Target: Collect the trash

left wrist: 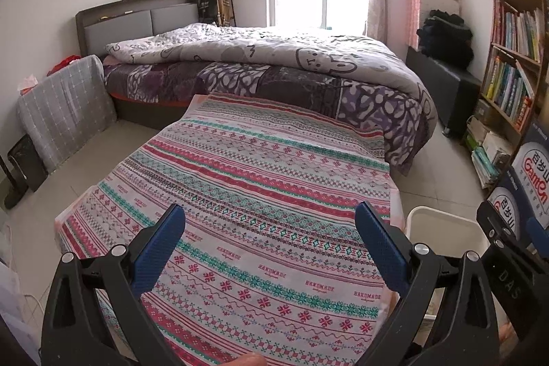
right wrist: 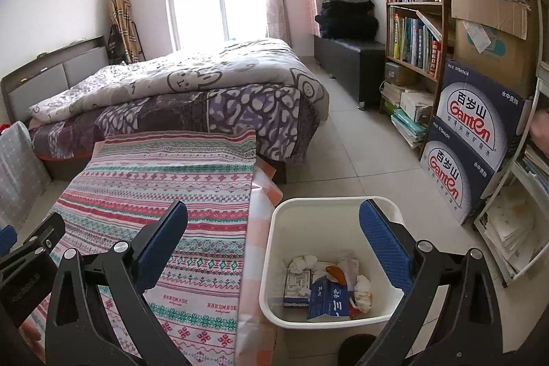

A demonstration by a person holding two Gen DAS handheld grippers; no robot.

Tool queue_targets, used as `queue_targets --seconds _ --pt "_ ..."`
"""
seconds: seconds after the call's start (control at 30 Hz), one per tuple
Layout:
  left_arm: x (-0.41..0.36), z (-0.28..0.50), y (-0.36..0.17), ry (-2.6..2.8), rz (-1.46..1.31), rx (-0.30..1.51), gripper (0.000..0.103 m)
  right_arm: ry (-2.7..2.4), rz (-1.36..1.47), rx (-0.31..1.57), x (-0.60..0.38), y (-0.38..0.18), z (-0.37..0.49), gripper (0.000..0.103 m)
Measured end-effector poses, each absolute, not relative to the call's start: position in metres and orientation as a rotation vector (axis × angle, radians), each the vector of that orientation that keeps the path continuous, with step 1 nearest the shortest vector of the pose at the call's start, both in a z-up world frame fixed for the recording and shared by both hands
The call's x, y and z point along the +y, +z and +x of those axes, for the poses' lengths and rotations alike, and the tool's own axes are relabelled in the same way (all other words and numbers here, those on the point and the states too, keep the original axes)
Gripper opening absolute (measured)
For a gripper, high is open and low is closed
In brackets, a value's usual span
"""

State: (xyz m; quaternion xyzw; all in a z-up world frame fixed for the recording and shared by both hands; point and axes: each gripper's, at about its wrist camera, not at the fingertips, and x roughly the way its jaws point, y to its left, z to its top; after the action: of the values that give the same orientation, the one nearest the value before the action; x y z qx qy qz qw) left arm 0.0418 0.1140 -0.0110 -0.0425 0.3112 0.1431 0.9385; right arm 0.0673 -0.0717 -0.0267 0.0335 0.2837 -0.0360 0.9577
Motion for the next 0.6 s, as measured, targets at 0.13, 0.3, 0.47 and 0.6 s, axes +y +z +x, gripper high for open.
queue_targets --seconds 0.13,0.3,0.47,0.6 --pt "0.1122 0.0422 -0.0117 0.292 -0.085 0.638 0.096 -0.077 0.071 0.581 -0.0723 -0.028 0.0682 0.096" --pt "0.1098 0.0428 -0.0139 0.288 -0.079 0.641 0.096 -0.078 0.072 0.586 -0.0751 -0.0296 0.0697 0.096" --pt "0.1073 0.0437 -0.0157 0.284 -0.067 0.644 0.096 -0.078 0.075 0.588 -0.0758 -0.0299 0.0697 0.096" --pt "0.1072 0.0443 -0.0166 0.283 -0.066 0.65 0.096 -0.078 0.076 0.589 -0.0756 -0.0302 0.0698 0.096"
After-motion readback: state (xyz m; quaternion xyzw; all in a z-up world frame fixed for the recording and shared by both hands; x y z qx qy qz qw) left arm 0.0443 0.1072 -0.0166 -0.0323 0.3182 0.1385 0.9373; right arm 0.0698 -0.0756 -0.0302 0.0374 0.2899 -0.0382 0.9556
